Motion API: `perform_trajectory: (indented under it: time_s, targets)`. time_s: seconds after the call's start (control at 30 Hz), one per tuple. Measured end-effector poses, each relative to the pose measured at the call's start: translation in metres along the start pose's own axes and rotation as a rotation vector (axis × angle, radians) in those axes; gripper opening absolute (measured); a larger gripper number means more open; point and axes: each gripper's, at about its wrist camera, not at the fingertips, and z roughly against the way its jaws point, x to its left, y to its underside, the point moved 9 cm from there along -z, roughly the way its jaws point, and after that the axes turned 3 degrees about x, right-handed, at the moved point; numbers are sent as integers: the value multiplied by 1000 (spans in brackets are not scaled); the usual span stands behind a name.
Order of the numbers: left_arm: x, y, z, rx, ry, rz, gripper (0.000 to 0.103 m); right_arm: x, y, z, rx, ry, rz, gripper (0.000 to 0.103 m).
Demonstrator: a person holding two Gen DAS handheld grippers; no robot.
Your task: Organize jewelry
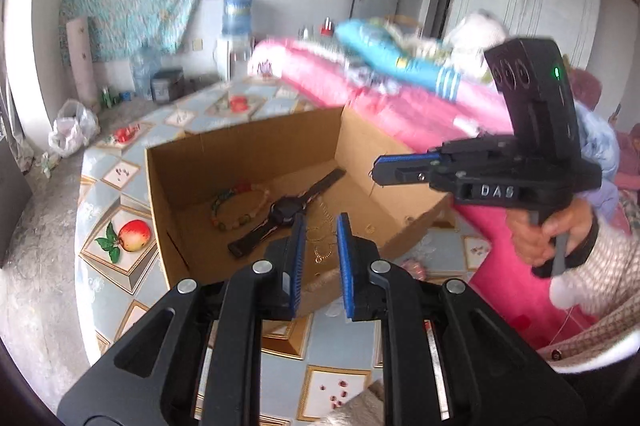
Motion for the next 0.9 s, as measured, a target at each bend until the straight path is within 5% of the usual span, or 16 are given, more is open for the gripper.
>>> perform_trajectory:
  time_s: [0.2, 0.33, 0.9]
  targets:
    - [36, 6, -92, 346, 16, 78, 15, -42, 0, -57, 260, 20, -33, 4]
    - [47, 21, -118, 478, -4, 74, 15, -53, 7, -74, 328, 55, -9, 4]
    - [64, 26, -135, 546, 6, 183, 15, -68, -14, -61, 216, 6, -63, 5]
